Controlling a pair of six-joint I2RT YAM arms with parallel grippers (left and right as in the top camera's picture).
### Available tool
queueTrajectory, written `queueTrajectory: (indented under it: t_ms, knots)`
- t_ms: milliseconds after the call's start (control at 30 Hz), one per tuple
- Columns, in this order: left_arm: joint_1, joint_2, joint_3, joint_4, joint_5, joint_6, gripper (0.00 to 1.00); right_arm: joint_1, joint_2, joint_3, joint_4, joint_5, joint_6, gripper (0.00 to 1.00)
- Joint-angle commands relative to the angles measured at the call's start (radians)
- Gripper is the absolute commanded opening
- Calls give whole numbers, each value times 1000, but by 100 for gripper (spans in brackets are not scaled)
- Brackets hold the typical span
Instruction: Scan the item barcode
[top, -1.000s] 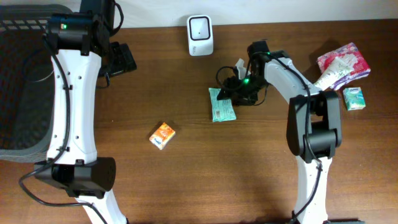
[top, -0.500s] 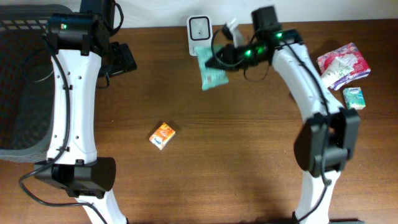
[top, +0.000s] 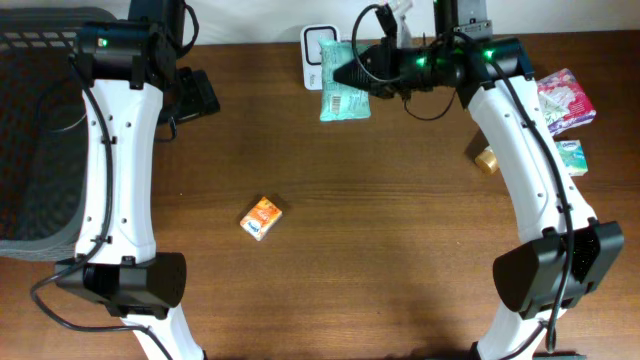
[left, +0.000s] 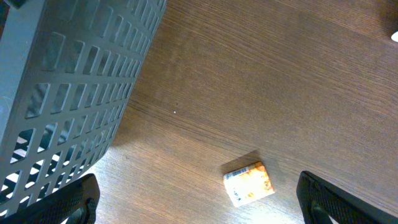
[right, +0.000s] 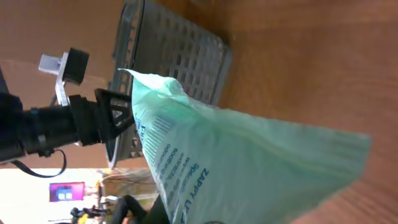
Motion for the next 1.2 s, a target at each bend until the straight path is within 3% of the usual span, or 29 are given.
queueTrajectory:
  t_ms: [0,67,300,333,367,400,433,500,600,800,967,1000,1100,1167]
  knots:
    - [-3,-26,11,-1,-11,-1,99,4,-26,17,-21,-21,124,4]
    - [-3,-26,11,-1,-11,-1,99,4,-26,17,-47,-22,190,4]
    - [-3,-26,11,-1,-10,-1,99,4,-26,17,-50,-21,199,4]
    - [-3,-26,11,-1,-10,-1,99,5,-26,17,-50,-21,173,4]
    - [-3,-26,11,-1,-10,-1,99,6,-26,17,-51,-19,51,4]
    - [-3,-26,11,-1,-11,-1,99,29,-26,17,-121,162,-163,4]
    - [-3,-26,11,-1,-10,-1,99,51,-26,17,-199,415,-167,4]
    - [-3,-26,11,-1,-11,-1,99,140,-3,14,-363,1080,-73,4]
    - [-3,-26,11,-1,-10,-1,99,206,39,-43,-492,1411,81,4]
    - [-3,-26,11,-1,-11,-1,99,206,137,-361,-396,1581,88,4]
    - [-2,-26,11,-1,-11,-1,99,207,138,-480,-196,1498,87,9]
    - [-2,-27,11,-1,-11,-1,99,207,138,-489,-190,1501,87,13]
    - [-3,-26,11,-1,-11,-1,99,208,138,-492,-222,1455,77,41]
    - [-3,-26,11,-1,-11,-1,99,208,138,-491,-217,1328,39,43]
